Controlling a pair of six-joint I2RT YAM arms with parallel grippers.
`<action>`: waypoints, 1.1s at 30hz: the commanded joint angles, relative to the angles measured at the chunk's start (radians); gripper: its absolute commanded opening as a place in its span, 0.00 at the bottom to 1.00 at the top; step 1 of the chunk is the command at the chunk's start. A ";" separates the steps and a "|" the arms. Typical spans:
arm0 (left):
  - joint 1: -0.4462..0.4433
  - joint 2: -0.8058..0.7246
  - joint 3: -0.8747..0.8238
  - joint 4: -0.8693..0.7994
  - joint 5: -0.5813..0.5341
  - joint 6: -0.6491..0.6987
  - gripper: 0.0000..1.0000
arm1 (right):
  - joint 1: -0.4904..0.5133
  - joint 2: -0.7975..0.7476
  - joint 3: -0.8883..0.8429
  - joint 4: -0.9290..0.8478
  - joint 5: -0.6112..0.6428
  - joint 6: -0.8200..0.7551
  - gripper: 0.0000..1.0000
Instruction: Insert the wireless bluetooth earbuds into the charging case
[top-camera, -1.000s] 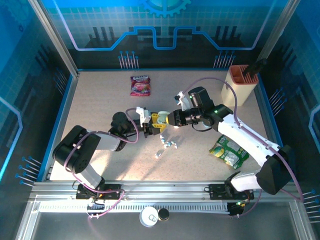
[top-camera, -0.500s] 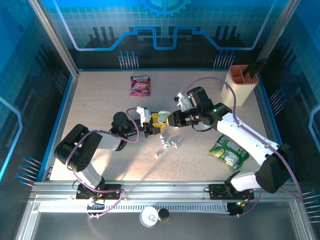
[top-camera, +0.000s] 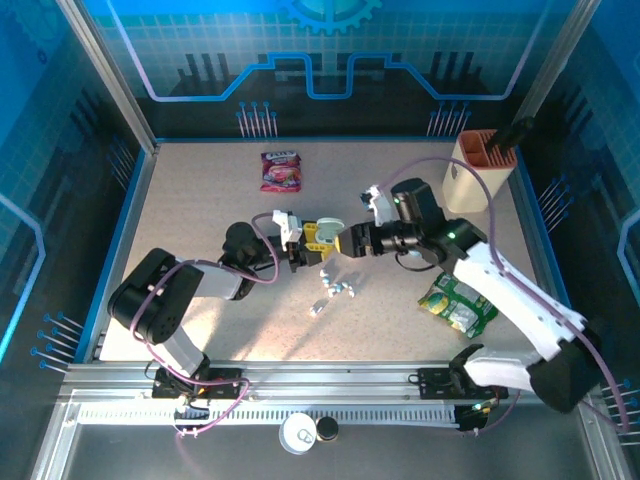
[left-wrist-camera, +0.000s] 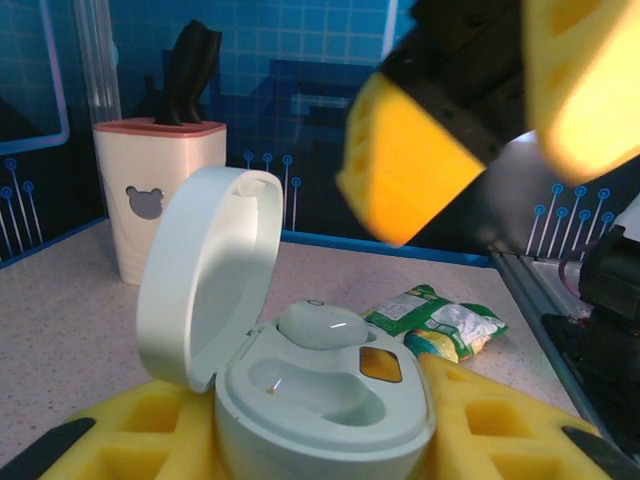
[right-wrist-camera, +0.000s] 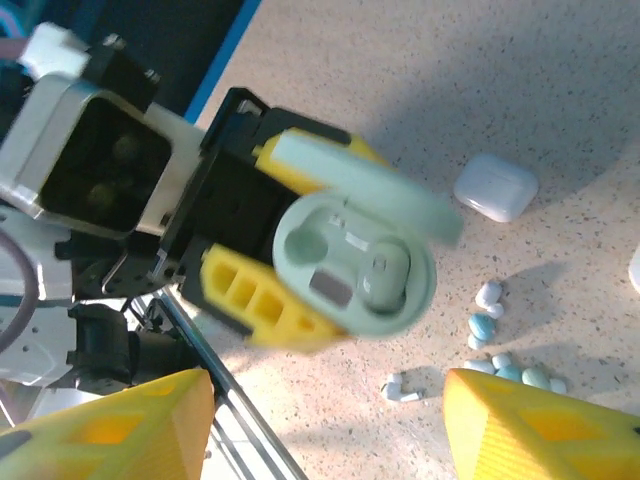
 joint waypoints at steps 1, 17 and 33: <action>-0.002 -0.063 0.037 -0.038 -0.041 0.044 0.35 | -0.030 -0.102 -0.113 0.060 0.057 0.009 0.62; -0.002 -0.236 0.099 -0.238 -0.203 0.036 0.35 | -0.117 0.056 -0.326 0.092 0.007 0.096 0.59; 0.046 -0.345 -0.003 -0.255 -0.322 0.034 0.34 | 0.111 0.310 -0.075 -0.161 0.400 -0.297 0.54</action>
